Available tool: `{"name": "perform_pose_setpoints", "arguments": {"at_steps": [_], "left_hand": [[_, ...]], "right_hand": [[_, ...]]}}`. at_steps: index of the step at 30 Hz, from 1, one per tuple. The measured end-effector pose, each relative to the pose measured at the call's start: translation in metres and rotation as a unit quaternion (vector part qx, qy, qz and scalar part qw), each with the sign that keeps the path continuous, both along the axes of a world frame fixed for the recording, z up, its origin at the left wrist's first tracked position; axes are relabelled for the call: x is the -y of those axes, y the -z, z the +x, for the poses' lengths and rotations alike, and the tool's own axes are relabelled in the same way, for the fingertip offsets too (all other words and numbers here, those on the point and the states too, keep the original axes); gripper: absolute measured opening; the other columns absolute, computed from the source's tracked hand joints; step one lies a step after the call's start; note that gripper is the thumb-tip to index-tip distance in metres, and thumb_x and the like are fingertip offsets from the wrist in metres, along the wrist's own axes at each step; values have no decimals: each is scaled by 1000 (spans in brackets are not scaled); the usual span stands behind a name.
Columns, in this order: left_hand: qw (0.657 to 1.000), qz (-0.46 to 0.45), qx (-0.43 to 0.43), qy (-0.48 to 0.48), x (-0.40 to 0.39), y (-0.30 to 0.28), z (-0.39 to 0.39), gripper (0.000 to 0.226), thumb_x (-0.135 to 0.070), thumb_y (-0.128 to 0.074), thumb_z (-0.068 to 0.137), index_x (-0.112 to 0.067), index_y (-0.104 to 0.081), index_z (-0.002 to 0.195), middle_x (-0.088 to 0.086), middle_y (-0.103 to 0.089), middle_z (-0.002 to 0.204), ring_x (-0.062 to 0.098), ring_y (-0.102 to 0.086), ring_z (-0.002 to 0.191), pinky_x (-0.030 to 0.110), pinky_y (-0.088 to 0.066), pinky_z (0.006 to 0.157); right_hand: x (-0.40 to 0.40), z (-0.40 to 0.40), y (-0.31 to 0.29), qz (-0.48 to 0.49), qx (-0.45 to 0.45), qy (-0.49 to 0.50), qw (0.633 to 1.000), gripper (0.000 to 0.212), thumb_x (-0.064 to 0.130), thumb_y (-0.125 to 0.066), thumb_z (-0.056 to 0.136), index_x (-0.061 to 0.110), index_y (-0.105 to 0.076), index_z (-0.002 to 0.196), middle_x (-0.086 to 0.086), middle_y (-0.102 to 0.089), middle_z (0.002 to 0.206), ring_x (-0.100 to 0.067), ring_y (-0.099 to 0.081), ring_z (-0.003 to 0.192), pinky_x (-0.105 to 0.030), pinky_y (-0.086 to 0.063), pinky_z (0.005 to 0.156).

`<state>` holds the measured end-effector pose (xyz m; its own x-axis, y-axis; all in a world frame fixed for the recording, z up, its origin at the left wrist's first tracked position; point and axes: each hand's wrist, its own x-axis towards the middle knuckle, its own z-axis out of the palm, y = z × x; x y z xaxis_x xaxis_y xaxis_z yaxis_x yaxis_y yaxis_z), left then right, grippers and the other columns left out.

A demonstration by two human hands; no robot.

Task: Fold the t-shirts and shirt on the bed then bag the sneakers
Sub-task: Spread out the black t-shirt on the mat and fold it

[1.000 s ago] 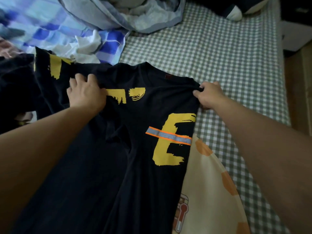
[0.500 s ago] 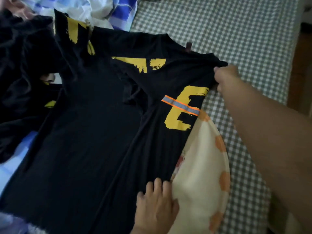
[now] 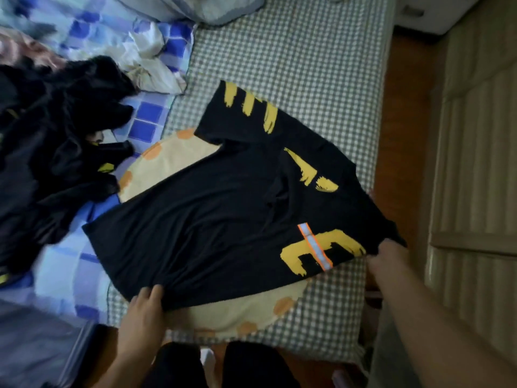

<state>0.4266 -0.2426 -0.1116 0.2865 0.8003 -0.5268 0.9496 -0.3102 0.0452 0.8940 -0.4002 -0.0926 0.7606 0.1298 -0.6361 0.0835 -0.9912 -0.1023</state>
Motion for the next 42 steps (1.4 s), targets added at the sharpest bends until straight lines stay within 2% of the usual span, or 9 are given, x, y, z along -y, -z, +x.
{"name": "perform_pose_setpoints", "arguments": {"at_steps": [7, 9, 12, 17, 28, 31, 37, 40, 42], "left_hand": [[981, 190, 4, 27, -188, -148, -10, 29, 0, -69, 73, -16, -49, 84, 11, -57, 83, 40, -63, 69, 44, -46, 51], [965, 257, 47, 20, -263, -204, 19, 27, 0, -65, 75, -18, -49, 86, 15, -61, 86, 42, -64, 74, 45, -49, 57], [931, 345, 121, -13, -351, -306, 63, 21, 0, -59, 80, -16, -53, 91, 24, -64, 87, 47, -65, 80, 48, -49, 65], [862, 464, 199, 36, -417, -446, 99, 16, 8, -62, 77, -5, -65, 86, 27, -64, 79, 48, -63, 73, 49, -50, 62], [882, 374, 248, 142, -425, -348, 37, 40, 11, -60, 77, -15, -74, 105, 16, -71, 84, 39, -65, 71, 40, -47, 57], [893, 314, 248, 205, -399, -250, -2, 58, 14, -66, 69, -11, -71, 121, 16, -71, 120, 41, -70, 97, 49, -54, 71], [914, 177, 196, 308, -319, -24, -77, 76, 19, -82, 56, 1, -67, 128, 18, -63, 135, 38, -64, 119, 50, -57, 88], [915, 104, 136, 367, -289, 83, -102, 91, 26, -80, 48, 4, -60, 135, 22, -59, 139, 38, -53, 131, 46, -47, 102], [928, 92, 117, 341, -285, 114, -110, 100, 20, -83, 53, 1, -50, 146, 22, -48, 150, 41, -44, 140, 47, -37, 111]], "right_hand": [[-77, -24, -124, 272, -58, 117, 953, 34, 37, -57, 96, 4, -65, 92, -17, -67, 89, -24, -56, 67, -37, -45, 54], [-145, 15, -178, 476, -92, 307, 819, 32, 35, -49, 102, 4, -59, 99, -12, -63, 97, -21, -54, 71, -34, -48, 60], [-228, 67, -279, 671, -235, 539, 453, 15, 16, -35, 108, 13, -50, 108, -5, -49, 95, -16, -46, 74, -30, -46, 66], [-267, 99, -400, 771, -212, 488, 348, 17, 14, -39, 108, 17, -51, 97, -5, -57, 104, -17, -53, 78, -30, -49, 61], [-176, -38, -340, 743, -100, 519, 411, 34, 21, -45, 108, 12, -47, 140, -11, -52, 146, -24, -61, 99, -39, -45, 107], [-136, -92, -264, 674, -66, 575, 458, 43, 24, -40, 110, 10, -39, 151, -10, -50, 148, -25, -58, 125, -35, -45, 105], [-41, -163, -40, 501, -76, 714, 484, 54, 48, -41, 106, 15, -46, 148, -1, -58, 80, -9, -60, 65, -28, -50, 66], [10, -186, 74, 405, -12, 601, 689, 91, 95, -52, 61, 26, -66, 118, -14, -57, 96, -6, -57, 72, -30, -52, 79], [8, -198, 98, 451, -23, 648, 613, 47, 74, -57, 86, 34, -63, 111, -9, -57, 94, -3, -50, 73, -31, -54, 69]]}}
